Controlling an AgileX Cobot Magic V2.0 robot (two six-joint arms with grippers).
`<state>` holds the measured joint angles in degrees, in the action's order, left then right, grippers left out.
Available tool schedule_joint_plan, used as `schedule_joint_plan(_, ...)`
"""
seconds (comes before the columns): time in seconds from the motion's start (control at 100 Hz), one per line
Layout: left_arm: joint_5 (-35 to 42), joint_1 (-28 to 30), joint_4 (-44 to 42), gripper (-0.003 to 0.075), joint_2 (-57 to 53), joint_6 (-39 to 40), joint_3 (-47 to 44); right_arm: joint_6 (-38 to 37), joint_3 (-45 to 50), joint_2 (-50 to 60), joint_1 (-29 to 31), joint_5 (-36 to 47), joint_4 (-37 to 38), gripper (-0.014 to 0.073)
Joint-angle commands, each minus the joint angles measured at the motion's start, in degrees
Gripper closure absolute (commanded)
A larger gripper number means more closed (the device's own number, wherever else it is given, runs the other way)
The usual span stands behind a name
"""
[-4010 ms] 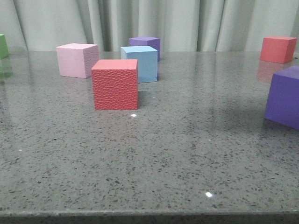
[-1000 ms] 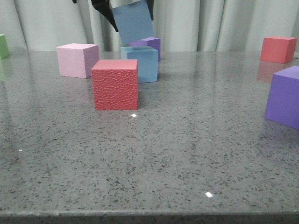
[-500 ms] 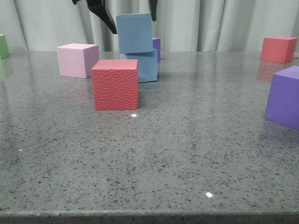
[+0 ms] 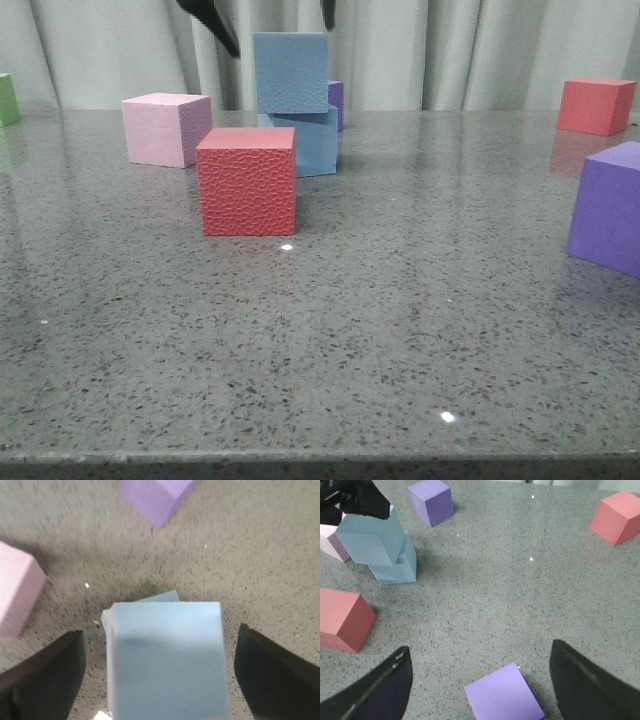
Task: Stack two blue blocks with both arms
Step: 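Open the left gripper and lift it off the stack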
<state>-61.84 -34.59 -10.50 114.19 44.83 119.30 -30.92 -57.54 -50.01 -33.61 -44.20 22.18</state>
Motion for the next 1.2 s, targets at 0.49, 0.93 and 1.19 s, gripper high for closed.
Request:
schedule_joint_plan(0.49, -5.6, -8.9, -16.1, 0.0215, -15.7, -13.7, 1.8, -2.2, 7.1, 10.9, 0.2, 9.0, 4.9, 0.0025)
schedule_joint_plan(0.93, -2.3, -8.9, -16.2, 0.0602, -27.4, -18.1, -7.3, -6.4, 16.3, 24.5, 0.2, 9.1, 5.7, 0.0428)
schedule_joint_plan(1.19, 5.1, -8.9, -16.3, 0.0739, -38.7, -18.0, -22.1, -6.4, 18.3, 28.7, 0.2, 7.7, 5.8, 0.0706)
